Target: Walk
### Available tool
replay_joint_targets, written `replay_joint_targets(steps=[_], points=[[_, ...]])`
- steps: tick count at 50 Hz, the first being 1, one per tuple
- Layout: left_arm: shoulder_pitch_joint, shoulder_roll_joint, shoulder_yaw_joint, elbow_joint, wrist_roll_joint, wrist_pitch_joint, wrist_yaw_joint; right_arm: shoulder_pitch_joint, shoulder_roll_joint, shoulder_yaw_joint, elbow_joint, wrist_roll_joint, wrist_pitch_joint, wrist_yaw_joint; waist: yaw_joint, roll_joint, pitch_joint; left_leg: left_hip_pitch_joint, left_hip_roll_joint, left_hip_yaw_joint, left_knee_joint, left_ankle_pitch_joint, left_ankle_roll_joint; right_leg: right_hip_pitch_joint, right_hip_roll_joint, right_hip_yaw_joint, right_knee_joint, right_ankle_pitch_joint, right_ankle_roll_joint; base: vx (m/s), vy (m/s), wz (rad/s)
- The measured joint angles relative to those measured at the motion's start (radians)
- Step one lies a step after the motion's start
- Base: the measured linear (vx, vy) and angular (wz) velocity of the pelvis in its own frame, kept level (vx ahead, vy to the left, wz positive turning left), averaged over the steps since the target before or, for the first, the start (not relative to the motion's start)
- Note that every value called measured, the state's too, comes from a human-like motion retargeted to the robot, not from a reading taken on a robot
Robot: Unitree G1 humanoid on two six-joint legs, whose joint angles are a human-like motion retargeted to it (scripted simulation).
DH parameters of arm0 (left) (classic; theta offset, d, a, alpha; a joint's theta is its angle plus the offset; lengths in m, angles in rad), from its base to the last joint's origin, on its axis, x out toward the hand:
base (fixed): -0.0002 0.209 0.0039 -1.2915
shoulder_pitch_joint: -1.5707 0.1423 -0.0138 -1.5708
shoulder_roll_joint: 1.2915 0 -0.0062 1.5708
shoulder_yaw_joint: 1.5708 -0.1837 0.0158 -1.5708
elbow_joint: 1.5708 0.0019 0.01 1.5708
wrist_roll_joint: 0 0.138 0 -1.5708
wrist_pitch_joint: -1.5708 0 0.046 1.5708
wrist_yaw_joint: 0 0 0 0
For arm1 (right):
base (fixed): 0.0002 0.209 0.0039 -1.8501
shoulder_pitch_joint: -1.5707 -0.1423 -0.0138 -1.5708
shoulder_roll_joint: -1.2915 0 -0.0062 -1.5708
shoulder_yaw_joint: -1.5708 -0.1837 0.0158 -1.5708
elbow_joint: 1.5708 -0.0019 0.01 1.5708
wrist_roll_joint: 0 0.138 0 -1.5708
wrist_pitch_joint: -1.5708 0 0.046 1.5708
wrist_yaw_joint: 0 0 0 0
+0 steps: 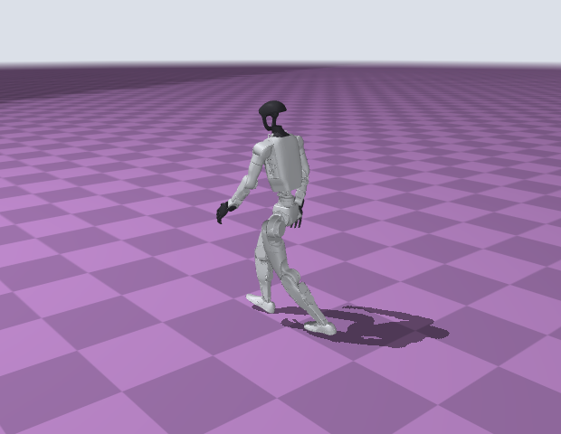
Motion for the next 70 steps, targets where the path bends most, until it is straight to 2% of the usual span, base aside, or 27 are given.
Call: replay_joint_targets(steps=[3, 5, 8, 10, 13, 16, 20, 25, 27, 30, 33, 36, 38, 40, 44, 47, 50, 55, 58, 61, 65, 67, 70], points=[[0.011, -0.005, -0.007, -0.004, -0.002, -0.009, 0.012, -0.004, 0.003, 0.005, 0.003, 0.009, -0.005, -0.023, -0.006, 0.041, 0.009, 0.015, 0.038, -0.003, 0.178, 0.025, -0.050, 0.015, 0.056, -0.013, 0.108, 0.047, -0.034, 0.00, 0.00, 0.00], [0.039, -0.021, -0.012, 0.002, -0.005, -0.011, 0.011, -0.018, 0.010, 0.011, 0.001, 0.027, -0.011, -0.037, -0.009, 0.074, 0.011, -0.022, 0.076, 0.015, 0.353, 0.112, -0.105, 0.030, 0.099, -0.027, 0.166, 0.064, -0.063, 0.00, 0.00, 0.00], [0.095, -0.045, -0.024, 0.019, 0.012, -0.004, -0.007, -0.058, 0.013, 0.023, -0.027, 0.047, -0.025, -0.054, 0.004, 0.135, -0.015, -0.198, 0.144, 0.038, 0.658, 0.297, -0.185, 0.047, 0.168, -0.049, 0.162, 0.057, -0.112, -0.05, -0.03, -0.32], [0.127, -0.051, -0.042, 0.030, 0.024, 0.002, -0.027, -0.090, 0.012, 0.033, -0.059, 0.046, -0.035, -0.064, 0.027, 0.147, -0.035, -0.329, 0.169, 0.057, 0.813, 0.361, -0.194, 0.075, 0.189, -0.043, 0.135, 0.035, -0.130, -0.04, -0.02, -0.44], [0.169, -0.050, -0.069, 0.055, 0.047, 0.007, -0.052, -0.147, 0.009, 0.052, -0.113, 0.032, -0.050, -0.070, 0.070, 0.136, -0.052, -0.520, 0.190, 0.085, 0.946, 0.310, -0.151, 0.159, 0.197, -0.019, 0.066, -0.007, -0.134, -0.04, -0.03, -0.42], [0.216, -0.043, -0.081, 0.091, 0.065, 0.007, -0.073, -0.202, 0.006, 0.070, -0.169, 0.019, -0.064, -0.064, 0.115, 0.110, -0.059, -0.685, 0.196, 0.114, 0.929, 0.226, -0.104, 0.274, 0.193, 0.014, -0.014, -0.041, -0.122, -0.04, -0.03, -0.36], [0.282, -0.036, -0.057, 0.155, 0.061, 0.011, -0.094, -0.265, -0.001, 0.087, -0.250, 0.017, -0.083, -0.050, 0.162, 0.064, -0.053, -0.834, 0.183, 0.154, 0.698, 0.168, -0.070, 0.443, 0.169, 0.056, -0.100, -0.078, -0.103, -0.01, -0.02, -0.32], [0.346, -0.030, -0.002, 0.228, 0.055, 0.024, -0.116, -0.326, -0.018, 0.089, -0.335, 0.004, -0.097, -0.023, 0.199, -0.012, -0.057, -0.893, 0.089, 0.171, 0.190, 0.214, -0.076, 0.614, 0.084, 0.075, -0.181, -0.132, -0.082, 0.00, 0.00, -0.30], [0.372, -0.035, 0.015, 0.251, 0.049, 0.033, -0.116, -0.329, -0.017, 0.087, -0.348, 0.000, -0.102, -0.023, 0.205, -0.021, -0.056, -0.918, 0.065, 0.161, 0.138, 0.198, -0.070, 0.638, 0.072, 0.072, -0.120, -0.169, -0.077, -0.02, 0.02, -0.33], [0.386, -0.041, 0.035, 0.296, 0.040, 0.048, -0.115, -0.326, -0.013, 0.079, -0.354, 0.005, -0.102, -0.023, 0.208, -0.066, -0.059, -0.922, 0.011, 0.181, 0.148, 0.231, -0.044, 0.664, 0.021, 0.080, 0.000, -0.197, -0.050, 0.02, 0.03, -0.35], [0.379, -0.051, 0.038, 0.347, 0.036, 0.062, -0.106, -0.284, 0.008, 0.078, -0.314, 0.006, -0.098, -0.025, 0.199, -0.133, -0.056, -0.923, -0.063, 0.217, 0.280, 0.269, -0.005, 0.655, -0.055, 0.086, 0.221, -0.114, 0.018, 0.02, 0.04, -0.23], [0.343, -0.057, 0.041, 0.368, 0.036, 0.069, -0.097, -0.245, 0.037, 0.085, -0.233, -0.005, -0.088, -0.012, 0.176, -0.209, -0.068, -0.891, -0.149, 0.244, 0.317, 0.270, 0.037, 0.545, -0.150, 0.103, 0.512, 0.108, 0.097, 0.00, 0.00, 0.00], [0.313, -0.053, 0.039, 0.349, 0.040, 0.071, -0.091, -0.220, 0.049, 0.088, -0.178, -0.016, -0.075, 0.002, 0.157, -0.230, -0.073, -0.835, -0.183, 0.236, 0.300, 0.247, 0.055, 0.453, -0.202, 0.104, 0.672, 0.204, 0.096, 0.00, 0.03, -0.08], [0.271, -0.045, 0.034, 0.312, 0.040, 0.072, -0.082, -0.197, 0.053, 0.084, -0.128, -0.025, -0.061, 0.017, 0.140, -0.234, -0.068, -0.746, -0.201, 0.211, 0.253, 0.219, 0.067, 0.362, -0.254, 0.098, 0.790, 0.199, 0.050, -0.01, 0.06, -0.17], [0.167, -0.029, 0.032, 0.214, 0.008, 0.066, -0.050, -0.141, 0.044, 0.065, -0.053, -0.021, -0.037, 0.024, 0.100, -0.208, -0.045, -0.498, -0.206, 0.115, 0.081, 0.178, 0.067, 0.191, -0.287, 0.092, 0.842, 0.052, -0.046, 0.00, 0.01, -0.03], [0.088, -0.024, 0.035, 0.137, -0.030, 0.054, -0.021, -0.097, 0.031, 0.042, -0.020, -0.002, -0.029, 0.017, 0.072, -0.173, -0.026, -0.314, -0.183, 0.043, -0.041, 0.157, 0.061, 0.085, -0.256, 0.070, 0.725, -0.023, -0.076, 0.00, 0.00, 0.00], [0.016, -0.022, 0.033, 0.069, -0.056, 0.033, 0.001, -0.060, 0.019, 0.017, 0.003, 0.025, -0.024, 0.005, 0.047, -0.126, -0.005, -0.157, -0.138, -0.008, -0.123, 0.131, 0.055, 0.022, -0.189, 0.035, 0.507, -0.048, -0.061, 0.01, -0.02, 0.13], [-0.063, -0.016, 0.012, 0.003, -0.054, -0.017, 0.021, -0.026, 0.008, -0.014, 0.030, 0.040, -0.025, -0.020, 0.025, -0.036, 0.015, 0.013, -0.033, -0.038, -0.135, 0.071, 0.024, 0.024, -0.019, 0.020, 0.047, -0.014, 0.001, 0.00, -0.01, 0.04], [-0.058, -0.021, -0.006, -0.006, -0.047, -0.029, 0.027, -0.013, 0.013, -0.014, 0.035, 0.044, -0.026, -0.038, 0.022, -0.015, 0.020, 0.048, -0.022, -0.043, 0.006, 0.032, -0.001, 0.027, 0.023, 0.020, 0.081, 0.004, -0.011, 0.00, 0.00, 0.00], [-0.016, -0.038, -0.020, 0.013, -0.039, -0.032, 0.022, -0.027, 0.023, -0.008, 0.033, 0.061, -0.033, -0.059, 0.017, 0.037, 0.022, 0.024, 0.025, -0.025, 0.243, 0.084, -0.068, 0.049, 0.083, -0.007, 0.170, 0.038, -0.050, 0.00, 0.00, 0.00], [0.075, -0.069, -0.032, 0.061, -0.012, -0.016, -0.012, -0.085, 0.030, 0.002, -0.005, 0.091, -0.049, -0.080, 0.027, 0.130, -0.011, -0.200, 0.122, 0.022, 0.680, 0.313, -0.189, 0.070, 0.179, -0.052, 0.177, 0.027, -0.122, -0.04, -0.02, -0.15], [0.113, -0.070, -0.046, 0.084, 0.001, -0.005, -0.037, -0.126, 0.025, 0.010, -0.045, 0.090, -0.058, -0.086, 0.049, 0.140, -0.029, -0.337, 0.146, 0.045, 0.835, 0.357, -0.195, 0.102, 0.195, -0.044, 0.140, 0.002, -0.137, -0.04, -0.02, -0.33], [0.166, -0.059, -0.068, 0.118, 0.021, 0.004, -0.071, -0.187, 0.016, 0.026, -0.113, 0.077, -0.071, -0.089, 0.091, 0.129, -0.045, -0.533, 0.167, 0.078, 0.968, 0.310, -0.159, 0.188, 0.200, -0.015, 0.058, -0.031, -0.135, -0.05, -0.02, -0.29]])
